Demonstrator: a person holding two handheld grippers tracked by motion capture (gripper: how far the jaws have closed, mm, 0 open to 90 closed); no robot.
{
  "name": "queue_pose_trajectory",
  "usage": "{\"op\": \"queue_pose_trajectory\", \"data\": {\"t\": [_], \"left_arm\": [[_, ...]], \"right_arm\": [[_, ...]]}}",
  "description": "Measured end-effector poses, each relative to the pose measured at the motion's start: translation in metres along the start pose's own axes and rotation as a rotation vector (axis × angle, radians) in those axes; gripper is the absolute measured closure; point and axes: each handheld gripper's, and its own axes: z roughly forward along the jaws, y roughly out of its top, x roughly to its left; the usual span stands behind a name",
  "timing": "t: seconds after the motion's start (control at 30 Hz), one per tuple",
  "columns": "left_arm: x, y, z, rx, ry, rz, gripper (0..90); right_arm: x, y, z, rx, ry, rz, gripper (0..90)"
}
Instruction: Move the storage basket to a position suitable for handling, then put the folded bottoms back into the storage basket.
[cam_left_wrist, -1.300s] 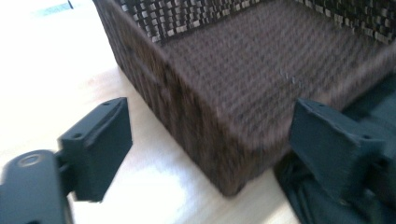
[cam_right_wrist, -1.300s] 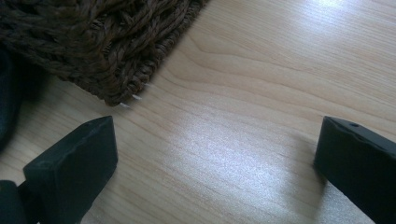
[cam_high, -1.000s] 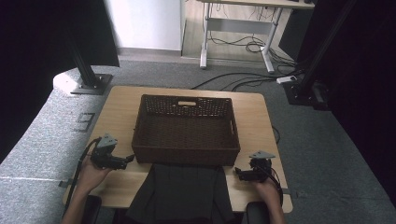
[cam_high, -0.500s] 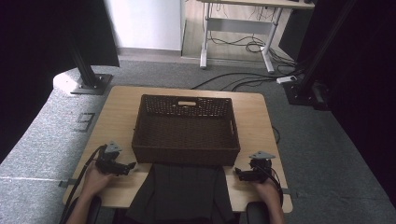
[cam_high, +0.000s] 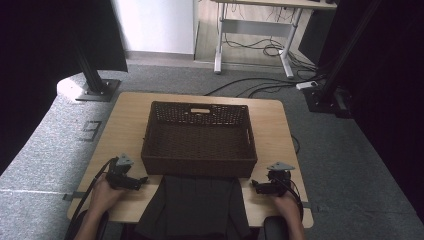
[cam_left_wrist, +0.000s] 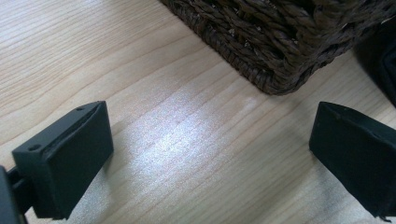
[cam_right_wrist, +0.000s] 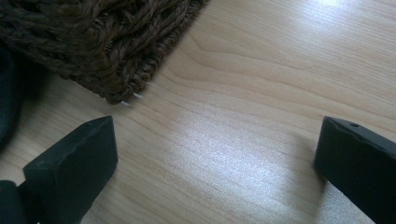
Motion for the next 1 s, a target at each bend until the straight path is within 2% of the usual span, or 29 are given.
{"op": "queue_pose_trajectory", "data": {"t": [0.1, 0.3, 0.37, 0.4, 0.43, 0.47, 0.5, 0.57, 0.6, 0.63, 0.67, 0.7, 0.73, 0.77, 0.8, 0.83, 0.87, 0.93, 1.0], "left_arm": [[-0.001, 0.001, 0.001, 0.000, 0.012, -0.015, 0.0], [-0.002, 0.001, -0.001, 0.012, 0.007, -0.006, 1.8], [-0.003, 0.002, -0.004, 0.025, 0.019, -0.014, 3.2], [-0.008, 0.003, -0.009, 0.031, 0.041, -0.007, 3.6], [-0.008, 0.003, -0.009, 0.031, 0.041, -0.007, 3.7], [-0.014, 0.005, -0.016, 0.012, 0.024, -0.003, 3.9], [-0.014, 0.005, -0.016, 0.012, 0.024, -0.003, 3.8], [-0.021, 0.007, -0.024, -0.017, -0.030, -0.016, 3.8], [-0.024, 0.008, -0.026, -0.022, -0.039, -0.019, 4.1], [-0.034, 0.011, -0.032, -0.040, -0.064, -0.010, 4.0], [-0.034, 0.011, -0.032, -0.040, -0.064, -0.010, 4.0], [-0.044, 0.015, -0.037, -0.061, -0.076, 0.006, 4.0], [-0.048, 0.016, -0.039, -0.067, -0.087, 0.010, 4.0], [-0.048, 0.016, -0.039, -0.067, -0.087, 0.010, 4.0], [-0.057, 0.020, -0.041, -0.079, -0.113, 0.011, 4.0], [-0.057, 0.020, -0.041, -0.079, -0.113, 0.011, 3.9], [-0.065, 0.024, -0.041, -0.082, -0.136, 0.014, 3.9], [-0.075, 0.027, -0.040, -0.079, -0.154, 0.023, 3.5], [-0.085, 0.029, -0.038, -0.086, -0.178, 0.015, 3.3]], "right_arm": [[0.000, 0.000, 0.000, 0.001, -0.001, 0.000, 0.0], [0.002, 0.001, -0.001, 0.013, -0.006, 0.008, 0.0], [0.004, 0.002, -0.002, 0.032, -0.005, 0.008, 0.0], [0.008, 0.002, -0.003, 0.045, 0.000, 0.002, 0.0], [0.008, 0.002, -0.003, 0.045, 0.000, 0.002, 0.0], [0.014, 0.002, -0.005, 0.053, 0.021, -0.011, 0.0], [0.014, 0.002, -0.005, 0.053, 0.021, -0.011, 0.0], [0.022, 0.001, -0.009, 0.054, 0.038, -0.019, 0.0], [0.026, 0.001, -0.011, 0.043, 0.035, -0.043, 0.0], [0.034, 0.003, -0.018, 0.048, 0.000, -0.067, 0.0], [0.034, 0.003, -0.018, 0.048, 0.000, -0.067, 0.0], [0.038, 0.005, -0.024, 0.030, 0.064, -0.017, 0.0], [0.041, 0.006, -0.028, 0.020, 0.087, 0.003, 0.0], [0.046, 0.007, -0.031, 0.018, 0.091, -0.003, 0.0], [0.052, 0.008, -0.034, 0.019, 0.096, -0.013, 0.0], [0.057, 0.009, -0.037, 0.021, 0.109, -0.024, 0.0], [0.062, 0.010, -0.038, 0.022, 0.126, -0.023, 0.0], [0.073, 0.012, -0.041, 0.025, 0.151, -0.019, 0.0], [0.084, 0.016, -0.042, 0.021, 0.177, -0.021, 0.0]]}}
